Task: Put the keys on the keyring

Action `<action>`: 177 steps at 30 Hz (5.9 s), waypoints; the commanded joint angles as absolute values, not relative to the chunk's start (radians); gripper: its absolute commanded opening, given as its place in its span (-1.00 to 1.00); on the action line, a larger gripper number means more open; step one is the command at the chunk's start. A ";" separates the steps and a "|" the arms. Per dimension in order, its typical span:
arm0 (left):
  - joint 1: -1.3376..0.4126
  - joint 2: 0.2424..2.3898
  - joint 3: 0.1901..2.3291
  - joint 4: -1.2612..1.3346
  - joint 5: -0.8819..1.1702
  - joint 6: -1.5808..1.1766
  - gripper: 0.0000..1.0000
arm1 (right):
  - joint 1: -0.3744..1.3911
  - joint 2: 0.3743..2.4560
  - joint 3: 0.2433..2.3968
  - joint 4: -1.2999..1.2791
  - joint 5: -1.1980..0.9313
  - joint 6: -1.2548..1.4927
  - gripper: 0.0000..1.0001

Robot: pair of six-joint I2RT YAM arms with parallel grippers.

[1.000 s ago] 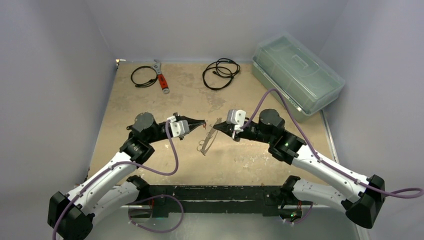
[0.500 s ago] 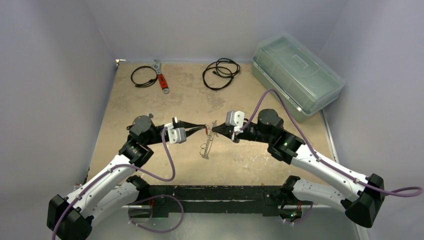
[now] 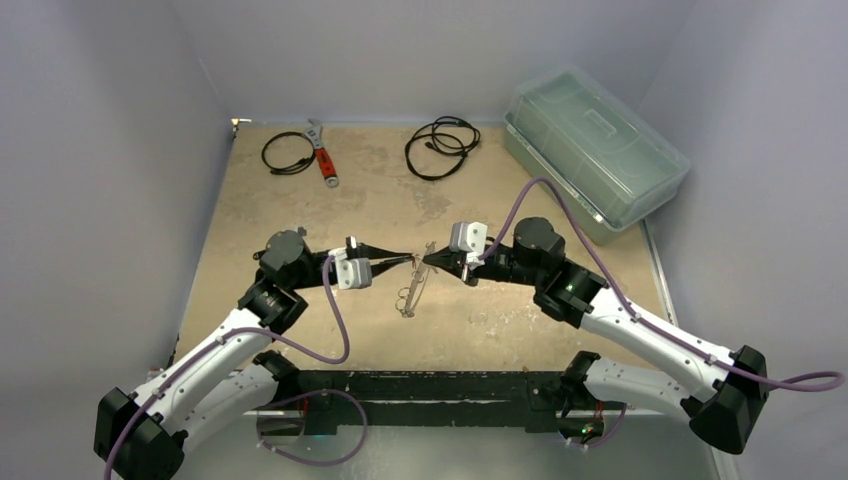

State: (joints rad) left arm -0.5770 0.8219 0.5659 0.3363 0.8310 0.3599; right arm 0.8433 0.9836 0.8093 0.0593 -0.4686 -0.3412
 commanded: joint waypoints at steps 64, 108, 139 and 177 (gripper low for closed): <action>-0.604 0.824 0.582 0.314 0.894 0.413 -1.00 | 0.839 0.956 0.861 0.066 -0.495 -0.341 -1.00; -0.602 0.794 0.566 0.352 0.872 0.405 0.21 | 0.839 0.918 0.871 0.083 -0.492 -0.337 -1.00; -0.603 0.873 0.599 0.381 0.987 0.354 -0.39 | 0.840 0.950 0.879 0.076 -0.609 -0.336 -1.00; -0.601 0.880 0.654 0.238 0.864 0.458 -1.00 | 0.841 0.977 0.891 0.048 -0.563 -0.335 -0.26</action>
State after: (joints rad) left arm -0.6025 0.8982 0.5949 0.2832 0.9096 0.3794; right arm 0.8413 0.9844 0.8337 0.0269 -0.5922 -0.3347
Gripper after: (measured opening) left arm 0.020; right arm 0.304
